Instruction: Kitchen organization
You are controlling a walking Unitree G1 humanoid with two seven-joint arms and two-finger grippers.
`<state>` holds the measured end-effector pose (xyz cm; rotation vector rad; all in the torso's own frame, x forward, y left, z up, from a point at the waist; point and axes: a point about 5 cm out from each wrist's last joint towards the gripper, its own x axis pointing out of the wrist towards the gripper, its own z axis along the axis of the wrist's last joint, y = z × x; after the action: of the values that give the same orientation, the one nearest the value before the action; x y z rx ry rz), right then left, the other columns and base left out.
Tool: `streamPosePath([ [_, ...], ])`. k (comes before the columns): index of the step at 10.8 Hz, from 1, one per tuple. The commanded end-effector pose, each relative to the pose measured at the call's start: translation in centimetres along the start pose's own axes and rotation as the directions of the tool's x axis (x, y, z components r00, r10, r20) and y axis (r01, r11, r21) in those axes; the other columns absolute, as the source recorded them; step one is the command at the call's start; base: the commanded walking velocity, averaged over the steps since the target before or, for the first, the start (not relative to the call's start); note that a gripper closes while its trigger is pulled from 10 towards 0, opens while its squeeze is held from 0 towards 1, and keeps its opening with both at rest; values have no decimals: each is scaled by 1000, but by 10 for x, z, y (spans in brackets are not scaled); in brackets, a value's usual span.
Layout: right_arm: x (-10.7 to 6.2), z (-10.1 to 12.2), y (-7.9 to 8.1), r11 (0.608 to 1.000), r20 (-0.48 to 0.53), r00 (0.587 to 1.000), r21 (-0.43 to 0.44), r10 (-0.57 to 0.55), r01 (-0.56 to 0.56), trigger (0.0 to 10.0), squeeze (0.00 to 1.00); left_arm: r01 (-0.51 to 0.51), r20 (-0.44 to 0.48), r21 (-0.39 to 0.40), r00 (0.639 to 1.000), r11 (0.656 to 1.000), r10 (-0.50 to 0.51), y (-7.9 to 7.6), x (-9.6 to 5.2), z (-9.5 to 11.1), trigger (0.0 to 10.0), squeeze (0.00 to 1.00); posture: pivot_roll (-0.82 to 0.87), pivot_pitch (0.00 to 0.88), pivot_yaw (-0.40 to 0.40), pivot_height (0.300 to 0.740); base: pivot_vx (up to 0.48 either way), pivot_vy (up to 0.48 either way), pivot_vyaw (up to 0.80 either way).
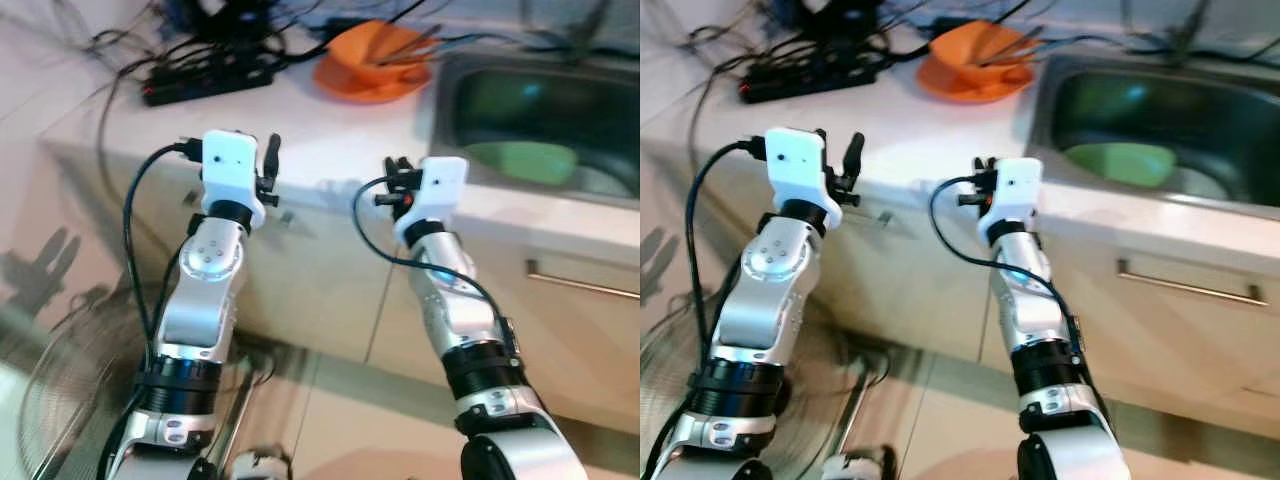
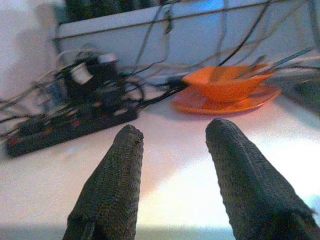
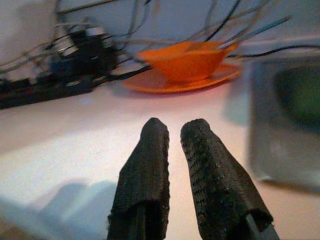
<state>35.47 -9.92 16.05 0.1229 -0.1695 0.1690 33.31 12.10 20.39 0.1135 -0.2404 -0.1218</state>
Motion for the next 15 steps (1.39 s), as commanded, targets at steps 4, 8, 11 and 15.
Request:
streamPosePath([
  [4,2,0,-6,999,-17,999,12,-48,48,10000,0,26,-3,2,1000,1000,-26,-4,1,0,10000,0,111,90,34,740,348,0,-142],
  [8,2,4,-1,999,21,999,22,-28,28,10000,0,30,14,-1,999,1000,-30,-4,1,4,10000,0,111,88,35,740,347,0,-111],
  [11,1,7,0,1000,42,999,-2,1,-1,10000,0,26,25,-2,999,1000,-26,-5,2,7,10000,0,112,89,34,740,346,0,0],
  [15,1,6,2,1000,40,999,3,9,-9,10000,0,29,31,-6,999,1000,-28,-5,2,9,10000,0,112,88,34,740,348,0,200],
])
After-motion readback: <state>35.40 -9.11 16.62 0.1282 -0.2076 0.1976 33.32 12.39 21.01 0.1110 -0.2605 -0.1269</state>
